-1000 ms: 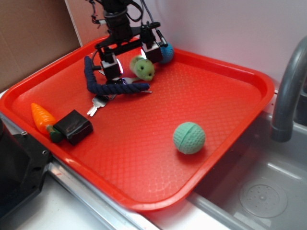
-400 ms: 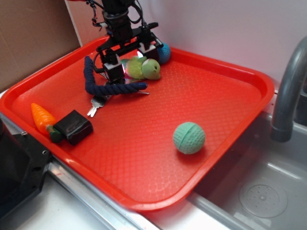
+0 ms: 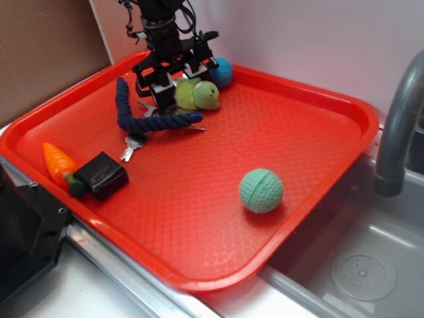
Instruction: Grab the green animal.
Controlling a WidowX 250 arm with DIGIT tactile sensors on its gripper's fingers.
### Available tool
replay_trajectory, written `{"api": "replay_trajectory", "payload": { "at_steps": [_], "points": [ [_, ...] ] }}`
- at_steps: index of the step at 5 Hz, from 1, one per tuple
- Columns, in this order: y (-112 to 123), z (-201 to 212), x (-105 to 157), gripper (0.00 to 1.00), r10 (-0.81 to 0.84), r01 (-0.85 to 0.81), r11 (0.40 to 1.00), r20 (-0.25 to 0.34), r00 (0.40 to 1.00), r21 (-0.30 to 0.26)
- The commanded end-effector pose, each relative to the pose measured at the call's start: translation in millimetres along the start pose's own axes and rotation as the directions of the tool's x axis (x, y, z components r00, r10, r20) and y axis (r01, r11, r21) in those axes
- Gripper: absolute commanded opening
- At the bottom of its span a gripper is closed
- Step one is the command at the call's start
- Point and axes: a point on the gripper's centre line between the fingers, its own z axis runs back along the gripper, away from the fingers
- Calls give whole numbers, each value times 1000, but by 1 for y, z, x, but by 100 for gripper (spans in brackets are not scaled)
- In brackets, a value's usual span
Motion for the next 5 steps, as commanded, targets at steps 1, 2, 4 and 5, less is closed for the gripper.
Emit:
{"api": "replay_trajectory", "payload": {
  "at_steps": [1, 2, 4, 5],
  "points": [
    [-21, 23, 17, 0, -283, 284, 958, -30, 959, 34],
    [-24, 73, 24, 0, -512, 513, 858, -23, 858, 10],
    [-13, 178, 0, 0, -843, 843, 537, -21, 537, 6],
    [5, 222, -6, 0, -883, 883, 470, 19, 469, 11]
  ]
}}
